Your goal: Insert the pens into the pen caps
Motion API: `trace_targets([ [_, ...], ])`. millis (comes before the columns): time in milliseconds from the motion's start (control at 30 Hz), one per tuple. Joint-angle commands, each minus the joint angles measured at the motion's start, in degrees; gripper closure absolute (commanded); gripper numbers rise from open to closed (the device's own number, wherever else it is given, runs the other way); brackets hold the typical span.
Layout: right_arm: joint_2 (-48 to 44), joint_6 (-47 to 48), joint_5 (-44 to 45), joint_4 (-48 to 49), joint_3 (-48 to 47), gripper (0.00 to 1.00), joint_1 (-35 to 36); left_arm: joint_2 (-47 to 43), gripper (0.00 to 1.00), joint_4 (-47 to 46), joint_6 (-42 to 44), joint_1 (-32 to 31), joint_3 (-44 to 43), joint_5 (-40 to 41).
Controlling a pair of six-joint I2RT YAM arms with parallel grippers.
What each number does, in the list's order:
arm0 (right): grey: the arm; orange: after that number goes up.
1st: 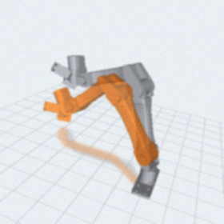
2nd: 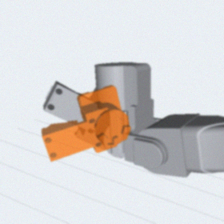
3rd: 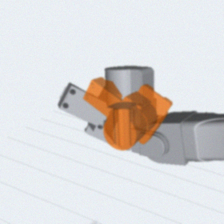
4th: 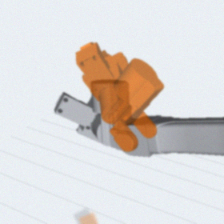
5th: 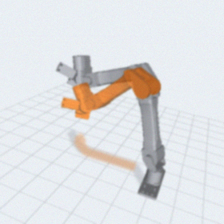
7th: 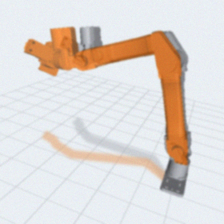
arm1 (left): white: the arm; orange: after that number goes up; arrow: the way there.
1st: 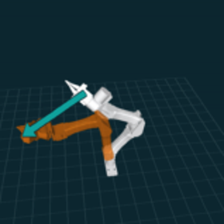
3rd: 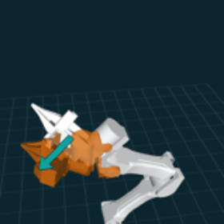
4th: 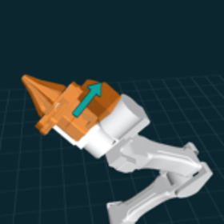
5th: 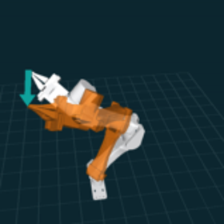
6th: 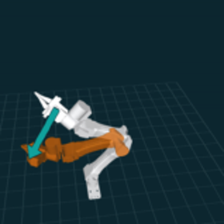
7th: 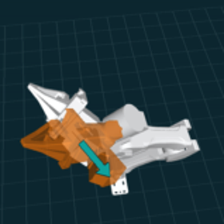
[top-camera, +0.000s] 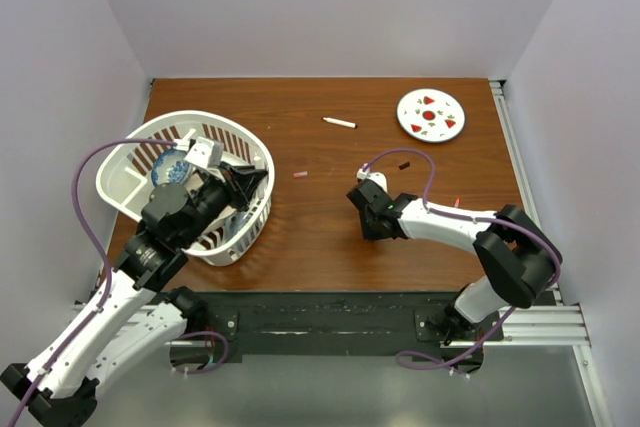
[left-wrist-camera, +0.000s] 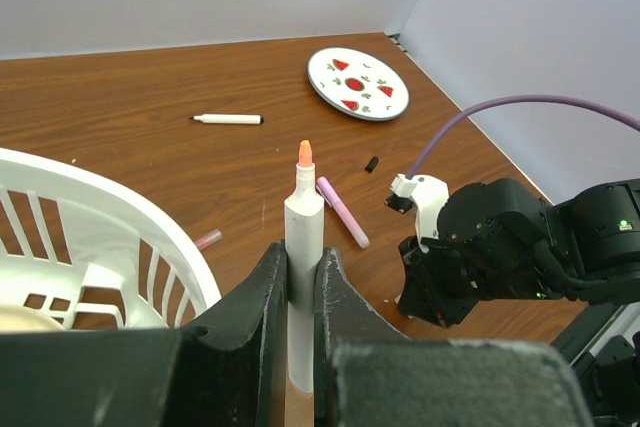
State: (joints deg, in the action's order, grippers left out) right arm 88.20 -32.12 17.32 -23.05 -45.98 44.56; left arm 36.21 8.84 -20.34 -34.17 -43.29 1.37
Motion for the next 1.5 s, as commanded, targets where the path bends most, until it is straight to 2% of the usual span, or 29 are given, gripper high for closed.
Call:
trace_targets([
  [0, 2.33, 0.83, -1.15, -1.83, 1.59, 1.00, -0.08, 2.10, 1.00, -2.60, 1.09, 0.16, -0.39, -2.94],
  [267, -5.66, -1.01, -0.28, -0.42, 0.54, 1.00, -0.08, 11.86, 1.00, -3.65, 0.65, 0.16, -4.26, -13.75],
  [467, -17.52, -2.95, 1.22, 0.72, -0.34, 1.00, -0.08, 19.77, 1.00, -6.02, -1.28, 0.16, -6.81, -21.83],
  [667, -28.78, -4.44, -0.97, 5.64, -1.92, 1.00, -0.08, 22.94, 1.00, -17.17, -9.09, -0.19, -1.02, -30.54],
  [733, -31.59, -5.06, -2.64, 8.00, -1.75, 1.00, -0.17, 23.29, 1.00, -23.15, -12.61, -0.89, 2.15, -32.12],
  [1000, -37.92, -8.13, -4.93, 17.41, 1.23, 1.00, -0.08, 28.39, 1.00, -33.34, -16.74, -4.49, 5.66, -36.43],
  [1200, -40.82, -10.42, -5.19, 24.87, 4.05, 1.00, -0.08, 31.03, 1.00, -38.45, -19.12, -6.43, 6.37, -38.45],
  [1467, -41.27, -12.09, -6.77, 28.14, 4.84, 1.00, -0.08, 33.14, 1.00, -42.24, -20.79, -7.05, 6.90, -39.60],
])
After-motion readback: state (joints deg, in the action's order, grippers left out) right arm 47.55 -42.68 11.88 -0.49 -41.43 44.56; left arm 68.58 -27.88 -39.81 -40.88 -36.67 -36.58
